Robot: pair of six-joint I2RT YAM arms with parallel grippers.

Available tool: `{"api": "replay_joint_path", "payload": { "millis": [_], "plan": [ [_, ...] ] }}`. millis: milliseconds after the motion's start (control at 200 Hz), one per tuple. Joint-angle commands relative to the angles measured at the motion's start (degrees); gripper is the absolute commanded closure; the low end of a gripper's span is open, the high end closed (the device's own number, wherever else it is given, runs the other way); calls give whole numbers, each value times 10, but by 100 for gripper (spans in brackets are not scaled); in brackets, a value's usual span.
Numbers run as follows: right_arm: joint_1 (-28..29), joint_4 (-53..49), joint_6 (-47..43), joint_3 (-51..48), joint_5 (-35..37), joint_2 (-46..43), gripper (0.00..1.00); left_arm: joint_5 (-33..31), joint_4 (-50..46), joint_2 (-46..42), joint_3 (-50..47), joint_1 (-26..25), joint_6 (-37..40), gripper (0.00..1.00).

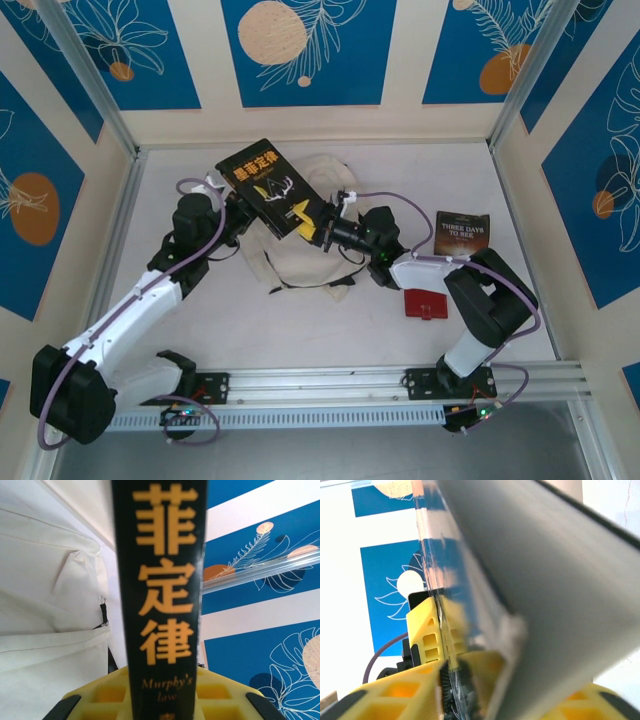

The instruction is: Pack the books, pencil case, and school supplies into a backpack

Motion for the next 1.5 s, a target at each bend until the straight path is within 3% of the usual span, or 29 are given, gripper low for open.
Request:
{"api": "replay_joint_path", "payload": {
  "millis": [0, 95, 230, 380, 530, 720, 955, 1225, 1390, 1495],
  "plan": [
    [-4, 32, -14, 11, 12, -3, 68, -3, 18, -17, 13, -6, 17, 91],
    [-7, 21, -22, 5, 18, -10, 79, -5, -1, -20, 13, -6, 24, 83],
    [-22, -22, -53, -1, 10, -38, 91, -1, -93, -27, 43, -4, 72, 53],
    [-47, -130, -127, -4, 2, -97, 97, -15, -229, -30, 93, -4, 155, 21],
    [-82, -314, -228, 14, -5, -173, 98, -13, -342, -7, 145, -4, 249, 10],
    [-123, -571, -379, 57, 52, -283, 100, 45, -413, 63, 194, -9, 343, 6],
    [-193, -786, -477, 84, 137, -386, 100, 34, -432, 159, 228, -59, 368, 7],
    [-294, -899, -521, 80, 152, -454, 100, -60, -501, 315, 343, -193, 432, 22],
    [-335, -916, -527, 75, 132, -466, 100, -42, -517, 409, 410, -231, 450, 33],
    [-344, -920, -529, 73, 133, -470, 100, -73, -568, 474, 485, -245, 450, 34]
  ]
}}
